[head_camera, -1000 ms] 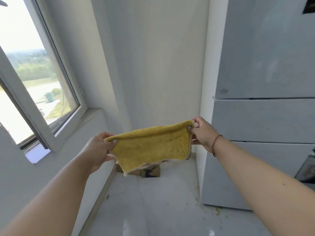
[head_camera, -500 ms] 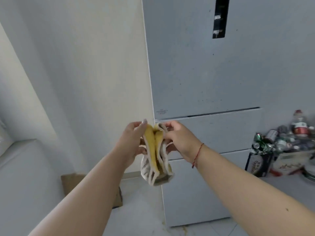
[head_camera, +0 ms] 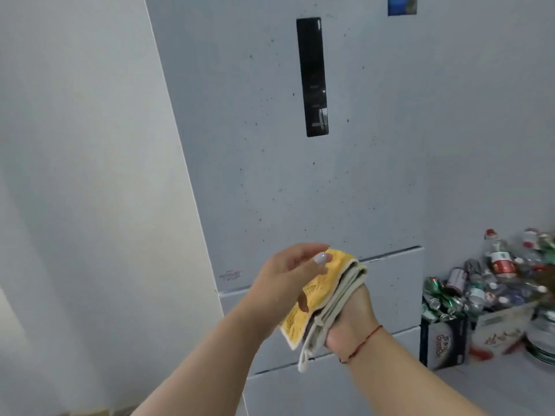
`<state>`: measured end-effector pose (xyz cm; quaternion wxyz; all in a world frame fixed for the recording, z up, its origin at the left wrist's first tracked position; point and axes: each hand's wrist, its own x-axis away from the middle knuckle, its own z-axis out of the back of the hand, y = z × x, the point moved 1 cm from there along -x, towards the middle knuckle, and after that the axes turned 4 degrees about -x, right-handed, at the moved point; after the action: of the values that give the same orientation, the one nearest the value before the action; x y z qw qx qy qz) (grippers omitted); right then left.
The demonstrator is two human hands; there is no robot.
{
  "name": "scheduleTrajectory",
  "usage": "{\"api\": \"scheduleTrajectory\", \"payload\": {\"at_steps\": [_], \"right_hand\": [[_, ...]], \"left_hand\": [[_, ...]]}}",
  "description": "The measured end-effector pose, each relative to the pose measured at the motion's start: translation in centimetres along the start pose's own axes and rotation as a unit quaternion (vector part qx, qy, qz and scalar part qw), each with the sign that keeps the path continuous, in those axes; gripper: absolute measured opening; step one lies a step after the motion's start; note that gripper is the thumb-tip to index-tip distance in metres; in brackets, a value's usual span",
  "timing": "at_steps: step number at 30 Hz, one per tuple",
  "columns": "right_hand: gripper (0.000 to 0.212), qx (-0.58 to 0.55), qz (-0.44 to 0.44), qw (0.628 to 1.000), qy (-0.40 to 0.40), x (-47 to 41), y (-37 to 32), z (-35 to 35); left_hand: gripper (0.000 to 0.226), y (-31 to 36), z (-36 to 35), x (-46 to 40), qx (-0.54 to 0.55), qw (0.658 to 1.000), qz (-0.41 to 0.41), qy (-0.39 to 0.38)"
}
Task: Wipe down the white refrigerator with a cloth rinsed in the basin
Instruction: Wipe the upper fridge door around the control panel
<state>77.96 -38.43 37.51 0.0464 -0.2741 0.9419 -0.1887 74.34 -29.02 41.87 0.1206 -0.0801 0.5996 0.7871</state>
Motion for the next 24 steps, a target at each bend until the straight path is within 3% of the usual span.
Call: {"api": "scheduleTrajectory", "payload": {"at_steps": [2,4,6,12,15,18,22,24], "right_hand": [[0.028,-0.038,0.001,0.999,-0.032,-1.0,-0.3,-0.4],[0.042,-0.077,0.023,0.996,-0.048,-1.6,0.1,-1.1],[0.043,-0.139,0.038,0.988,-0.046,-2.2,0.5,-2.0],[0.032,-0.120,0.065,0.990,-0.041,-5.1,-0.6,-4.5],[0.034,-0.101,0.118,0.986,-0.067,-6.5,-1.6,-5.5],[0.033,-0.110,0.169,0.979,-0.038,-7.6,-4.4,-6.7],[0.045,-0.099,0.294,0.951,-0.013,-8.5,-8.7,-9.5],[0.035,-0.063,0.329,0.942,-0.027,-9.0,-10.7,-11.3]], "left_hand": [[0.042,0.5,0.5,-1.4,0.236,0.971,-0.025,0.026],[0.047,0.8,0.5,-2.5,0.455,0.890,0.013,0.013],[0.056,0.4,0.3,-3.7,0.517,0.852,0.082,0.017],[0.046,0.8,2.6,-6.0,0.442,0.892,0.098,0.019],[0.037,1.7,4.4,-7.4,0.351,0.935,0.044,0.034],[0.031,3.1,7.3,-8.9,0.206,0.970,-0.051,0.118],[0.028,6.0,11.1,-10.8,0.057,0.960,-0.167,0.218],[0.028,7.5,12.7,-11.8,0.016,0.949,-0.198,0.243]]}}
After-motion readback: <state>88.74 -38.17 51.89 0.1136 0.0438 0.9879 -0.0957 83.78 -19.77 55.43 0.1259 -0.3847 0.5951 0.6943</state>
